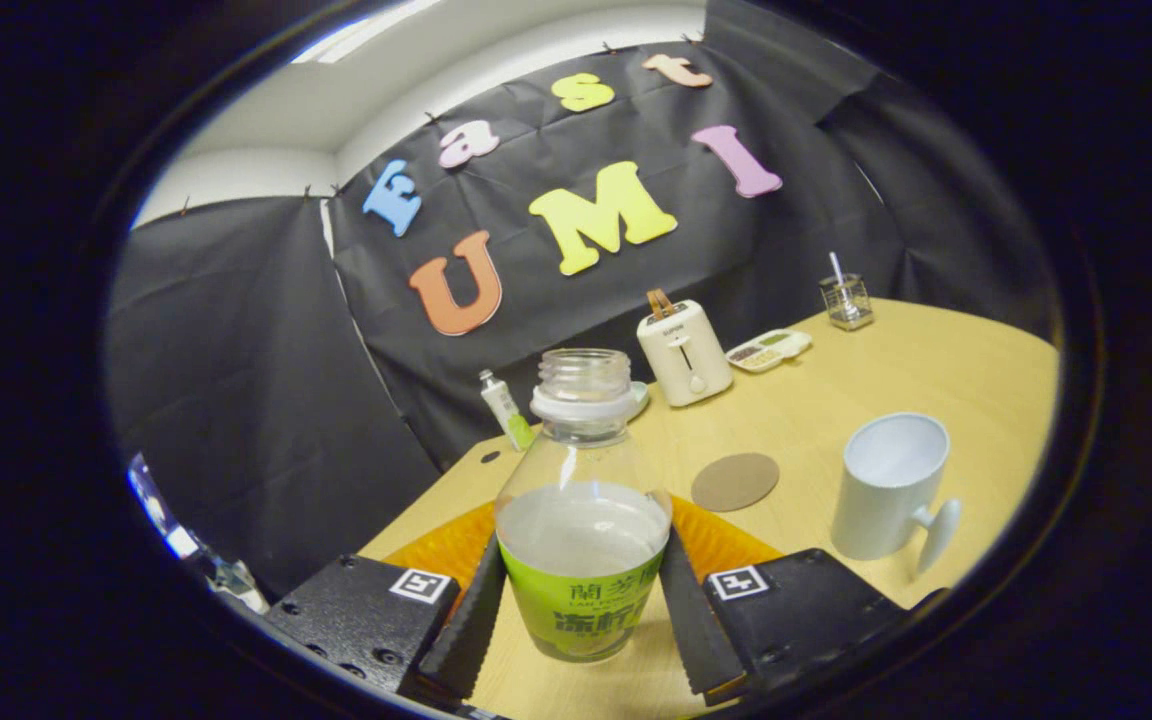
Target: Take the bottle from table, then pour the juice into the cup, finally place the bottle on the coaster
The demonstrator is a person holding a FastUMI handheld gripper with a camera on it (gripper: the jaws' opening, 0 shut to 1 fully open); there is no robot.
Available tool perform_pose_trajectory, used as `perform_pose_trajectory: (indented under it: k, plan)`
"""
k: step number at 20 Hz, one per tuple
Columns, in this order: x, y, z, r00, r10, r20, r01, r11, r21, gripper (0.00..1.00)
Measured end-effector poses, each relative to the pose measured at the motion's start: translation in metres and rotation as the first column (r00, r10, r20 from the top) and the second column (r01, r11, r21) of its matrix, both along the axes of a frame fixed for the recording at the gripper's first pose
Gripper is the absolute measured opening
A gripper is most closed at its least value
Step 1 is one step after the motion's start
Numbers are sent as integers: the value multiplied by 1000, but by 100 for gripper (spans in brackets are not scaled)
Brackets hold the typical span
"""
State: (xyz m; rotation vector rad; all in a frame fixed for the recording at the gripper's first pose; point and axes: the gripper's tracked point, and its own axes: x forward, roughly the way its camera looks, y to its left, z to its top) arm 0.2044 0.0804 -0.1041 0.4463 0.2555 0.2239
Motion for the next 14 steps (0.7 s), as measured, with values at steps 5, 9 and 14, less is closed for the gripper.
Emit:
perform_pose_trajectory:
  k: [5,9,14]
  plan:
    - [2,-20,-10,997,-17,-70,27,989,146,79]
    - [-3,-28,-3,998,-8,-70,27,963,270,79]
    - [-6,-40,0,998,-9,-67,37,906,422,78]
